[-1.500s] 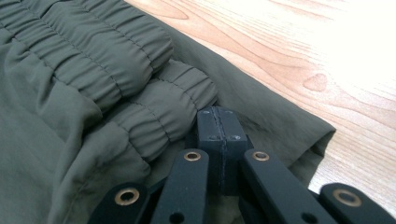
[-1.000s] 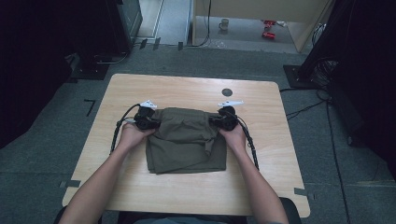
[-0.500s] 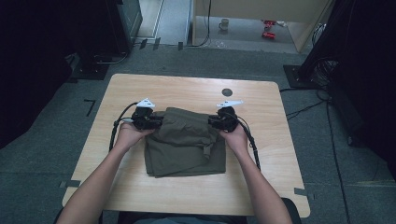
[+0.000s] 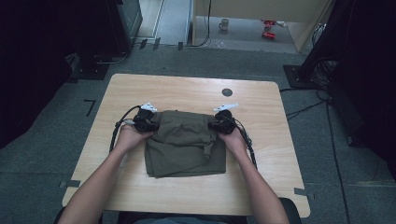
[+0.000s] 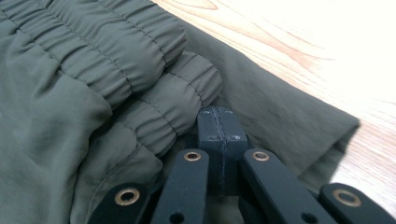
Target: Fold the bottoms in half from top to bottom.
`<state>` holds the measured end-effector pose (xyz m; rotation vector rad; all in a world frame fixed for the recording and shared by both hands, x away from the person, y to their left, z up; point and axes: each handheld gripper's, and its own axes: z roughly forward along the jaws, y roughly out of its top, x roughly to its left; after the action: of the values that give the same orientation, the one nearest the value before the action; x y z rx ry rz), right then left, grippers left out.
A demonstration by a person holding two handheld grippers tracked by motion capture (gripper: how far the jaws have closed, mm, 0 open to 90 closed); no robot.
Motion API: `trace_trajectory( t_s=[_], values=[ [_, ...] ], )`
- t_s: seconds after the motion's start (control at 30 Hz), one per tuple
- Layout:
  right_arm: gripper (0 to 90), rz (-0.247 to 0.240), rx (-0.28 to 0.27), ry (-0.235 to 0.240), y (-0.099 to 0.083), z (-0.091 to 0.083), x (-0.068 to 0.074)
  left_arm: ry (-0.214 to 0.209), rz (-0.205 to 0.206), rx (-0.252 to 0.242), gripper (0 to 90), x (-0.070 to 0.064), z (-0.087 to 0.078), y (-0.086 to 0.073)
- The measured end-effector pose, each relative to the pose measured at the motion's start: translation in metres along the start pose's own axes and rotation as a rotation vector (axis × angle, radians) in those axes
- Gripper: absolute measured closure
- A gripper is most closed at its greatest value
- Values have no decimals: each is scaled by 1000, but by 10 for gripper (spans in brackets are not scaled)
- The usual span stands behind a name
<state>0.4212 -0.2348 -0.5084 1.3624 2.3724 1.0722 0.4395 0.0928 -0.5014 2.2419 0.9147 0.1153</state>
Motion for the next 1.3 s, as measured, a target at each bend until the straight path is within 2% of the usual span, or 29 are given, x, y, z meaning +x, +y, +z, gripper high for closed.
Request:
trace_trajectory(
  t_s=[0.13,0.23,0.27,0.37,0.43,0.5,0.6,0.77,0.9,1.07,1.3],
  values=[
    [900,51,-26,48,-1,4,-2,7,10,-14,900,-4,2,0],
    [895,106,-76,89,-3,11,-3,-21,-12,-36,900,-4,5,-1],
    [873,138,-86,118,-3,12,-5,-21,-12,-38,900,-4,5,-1],
    [790,187,-89,177,-3,10,-12,-23,-8,-39,900,-4,3,-1],
    [769,211,-108,221,-2,3,-16,-27,-5,-67,872,-6,-2,0],
    [747,181,-140,239,1,-8,-13,-35,-7,-98,801,-7,-9,1],
    [725,125,-158,226,3,-21,-2,-47,16,-137,708,-13,-21,2],
    [709,18,-173,187,0,-46,17,-64,60,-165,659,-24,-38,0],
    [705,-7,-169,188,-5,-55,23,-60,99,-166,620,-34,-47,-6],
    [699,-35,-153,183,-13,-63,31,-80,102,-185,599,-44,-58,-14],
    [692,-55,-134,185,-24,-71,40,-103,118,-167,590,-60,-64,-27]
  ],
)
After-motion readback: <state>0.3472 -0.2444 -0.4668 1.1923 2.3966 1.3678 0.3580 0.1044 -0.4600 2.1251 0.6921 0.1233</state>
